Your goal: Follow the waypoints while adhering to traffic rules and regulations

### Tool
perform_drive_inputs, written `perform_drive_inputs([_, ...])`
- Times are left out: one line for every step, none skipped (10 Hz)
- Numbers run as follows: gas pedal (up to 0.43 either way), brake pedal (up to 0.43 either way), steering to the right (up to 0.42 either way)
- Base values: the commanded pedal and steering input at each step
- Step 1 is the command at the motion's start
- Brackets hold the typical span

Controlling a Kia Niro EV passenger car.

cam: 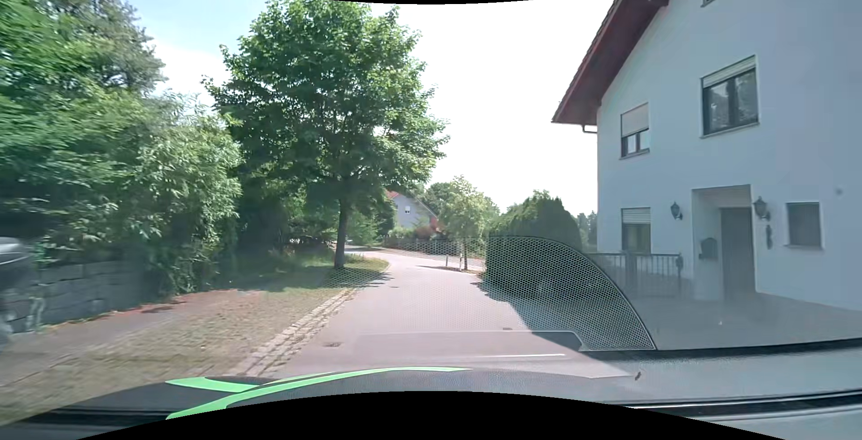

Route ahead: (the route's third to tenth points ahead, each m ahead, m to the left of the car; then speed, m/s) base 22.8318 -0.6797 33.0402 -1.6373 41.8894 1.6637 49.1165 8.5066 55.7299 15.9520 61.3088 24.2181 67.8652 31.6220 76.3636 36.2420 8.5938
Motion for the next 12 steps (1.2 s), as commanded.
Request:
perform_drive_inputs([0.000,0.012,-0.004])
perform_drive_inputs([0.000,0.030,-0.003])
perform_drive_inputs([0.000,0.049,-0.004])
perform_drive_inputs([0.000,0.061,-0.004])
perform_drive_inputs([0.000,0.067,-0.004])
perform_drive_inputs([0.000,0.079,-0.004])
perform_drive_inputs([0.000,0.091,-0.005])
perform_drive_inputs([0.000,0.098,-0.005])
perform_drive_inputs([0.000,0.104,-0.005])
perform_drive_inputs([0.000,0.104,-0.005])
perform_drive_inputs([0.000,0.116,-0.007])
perform_drive_inputs([0.000,0.116,-0.010])
